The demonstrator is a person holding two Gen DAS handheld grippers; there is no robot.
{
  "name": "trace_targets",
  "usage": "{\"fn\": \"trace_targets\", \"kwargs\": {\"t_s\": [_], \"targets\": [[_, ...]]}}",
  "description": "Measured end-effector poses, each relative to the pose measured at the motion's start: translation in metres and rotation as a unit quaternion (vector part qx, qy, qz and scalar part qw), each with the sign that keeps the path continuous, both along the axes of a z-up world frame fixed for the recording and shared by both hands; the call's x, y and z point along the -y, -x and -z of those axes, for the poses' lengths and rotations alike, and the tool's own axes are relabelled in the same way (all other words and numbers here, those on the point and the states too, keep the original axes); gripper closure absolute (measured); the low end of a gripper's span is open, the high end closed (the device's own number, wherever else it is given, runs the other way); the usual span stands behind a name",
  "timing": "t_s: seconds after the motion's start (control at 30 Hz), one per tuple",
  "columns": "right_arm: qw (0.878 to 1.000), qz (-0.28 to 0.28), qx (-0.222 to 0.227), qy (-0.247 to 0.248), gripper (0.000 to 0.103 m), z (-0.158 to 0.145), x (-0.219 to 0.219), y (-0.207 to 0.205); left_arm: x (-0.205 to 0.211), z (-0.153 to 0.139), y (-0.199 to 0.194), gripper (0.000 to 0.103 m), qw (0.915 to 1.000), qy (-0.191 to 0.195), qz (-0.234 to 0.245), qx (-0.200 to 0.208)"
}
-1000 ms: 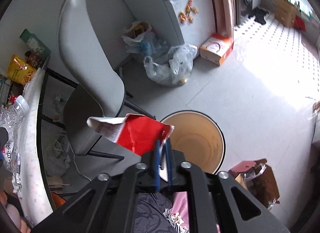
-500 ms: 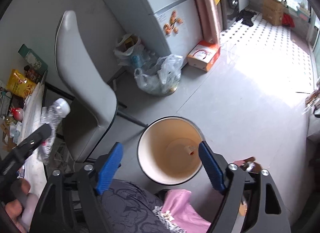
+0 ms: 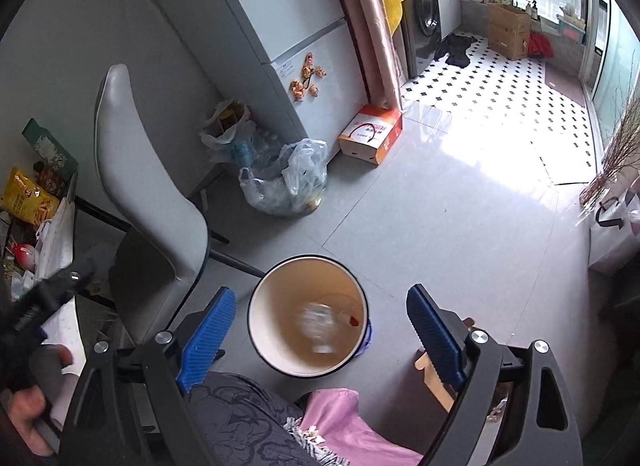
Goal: Collect trash
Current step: 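Carry the carton and bottle to the tan bin and release both, then return to the table and grasp the crumpled receipt with the left gripper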
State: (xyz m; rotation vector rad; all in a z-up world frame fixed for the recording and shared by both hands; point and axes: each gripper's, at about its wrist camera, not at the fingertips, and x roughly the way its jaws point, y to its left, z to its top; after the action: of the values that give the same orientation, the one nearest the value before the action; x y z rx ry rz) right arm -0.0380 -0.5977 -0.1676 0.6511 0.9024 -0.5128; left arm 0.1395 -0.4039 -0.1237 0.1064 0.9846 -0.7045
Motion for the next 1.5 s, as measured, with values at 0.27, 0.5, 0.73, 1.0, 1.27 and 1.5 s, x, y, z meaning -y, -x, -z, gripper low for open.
{"fn": "trace_targets", "kwargs": {"t_s": [0.27, 0.5, 0.73, 1.0, 1.27, 1.5], "targets": [[0.998, -0.043, 0.053, 0.017, 0.008, -0.026, -0.04, -0.028, -0.084, -0.043, 0.0, 0.006, 0.9967, 0.025, -0.074, 0.021], [0.989, -0.09, 0.094, 0.062, 0.007, -0.055, -0.095, -0.051, -0.167, -0.079, 0.019, 0.006, 0.9872, 0.036, -0.145, 0.057], [0.979, -0.144, 0.113, 0.085, 0.007, -0.077, -0.153, -0.072, -0.248, -0.099, 0.043, 0.006, 0.9697, 0.041, -0.225, 0.085], [0.959, -0.225, 0.141, 0.099, 0.007, -0.096, -0.218, -0.084, -0.317, -0.099, 0.078, 0.006, 0.9516, 0.017, -0.286, 0.111], [0.938, -0.296, 0.152, 0.097, 0.007, -0.096, -0.276, -0.084, -0.366, -0.085, 0.107, 0.006, 0.936, 0.003, -0.334, 0.109], [0.924, -0.345, 0.15, 0.075, 0.007, -0.093, -0.32, -0.088, -0.414, -0.058, 0.13, 0.006, 0.9209, -0.015, -0.379, 0.088]]}}
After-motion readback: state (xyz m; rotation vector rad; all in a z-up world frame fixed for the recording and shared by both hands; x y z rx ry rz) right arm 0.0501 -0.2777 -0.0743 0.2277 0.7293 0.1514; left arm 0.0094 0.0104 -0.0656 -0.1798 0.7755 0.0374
